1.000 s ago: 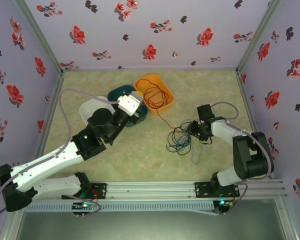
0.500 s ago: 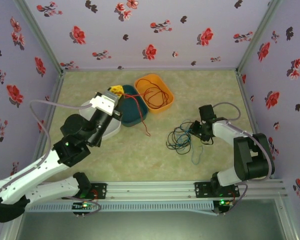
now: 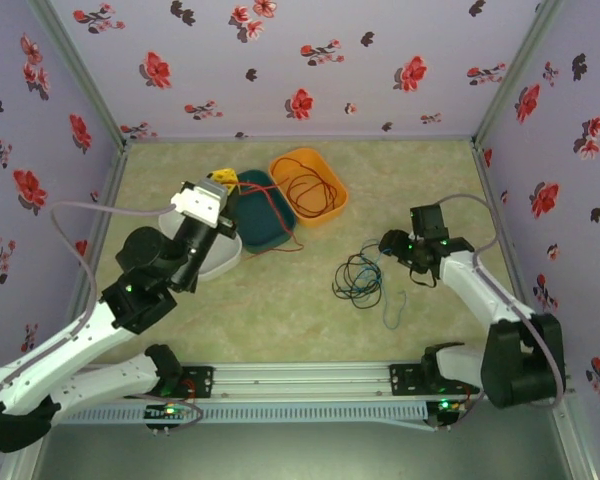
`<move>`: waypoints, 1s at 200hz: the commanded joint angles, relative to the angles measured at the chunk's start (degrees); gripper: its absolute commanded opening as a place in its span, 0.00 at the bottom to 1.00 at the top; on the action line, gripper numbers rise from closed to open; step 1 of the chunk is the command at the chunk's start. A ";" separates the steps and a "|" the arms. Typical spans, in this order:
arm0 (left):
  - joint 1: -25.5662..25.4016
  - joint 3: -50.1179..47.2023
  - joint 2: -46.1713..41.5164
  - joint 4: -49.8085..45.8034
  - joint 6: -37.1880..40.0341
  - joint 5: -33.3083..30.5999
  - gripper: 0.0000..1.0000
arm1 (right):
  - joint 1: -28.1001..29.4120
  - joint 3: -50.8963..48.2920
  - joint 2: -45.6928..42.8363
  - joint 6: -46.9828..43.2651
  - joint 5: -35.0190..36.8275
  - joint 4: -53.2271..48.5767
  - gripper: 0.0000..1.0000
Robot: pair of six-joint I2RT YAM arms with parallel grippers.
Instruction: Untangle the cables
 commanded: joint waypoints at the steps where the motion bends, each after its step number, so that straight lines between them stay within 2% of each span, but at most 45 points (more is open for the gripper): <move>1: 1.66 1.82 0.85 -2.53 -3.46 -1.59 0.00 | -0.22 3.15 -5.16 -3.82 1.56 -2.67 0.70; 47: 5.22 3.65 3.84 -7.28 -8.09 -1.32 0.00 | 1.18 4.50 -14.50 -5.64 -0.40 -0.14 0.73; 100: 10.09 4.27 6.91 -9.92 -14.18 2.64 0.00 | 4.16 6.21 -18.88 -7.86 -0.44 0.47 0.74; 154: 14.18 5.40 9.90 -12.32 -18.72 5.99 0.00 | 18.97 4.96 -19.96 -14.55 2.70 8.40 0.74; 200: 16.67 7.37 12.75 -15.17 -22.43 8.68 0.00 | 26.47 1.85 -17.23 -15.28 0.42 18.84 0.76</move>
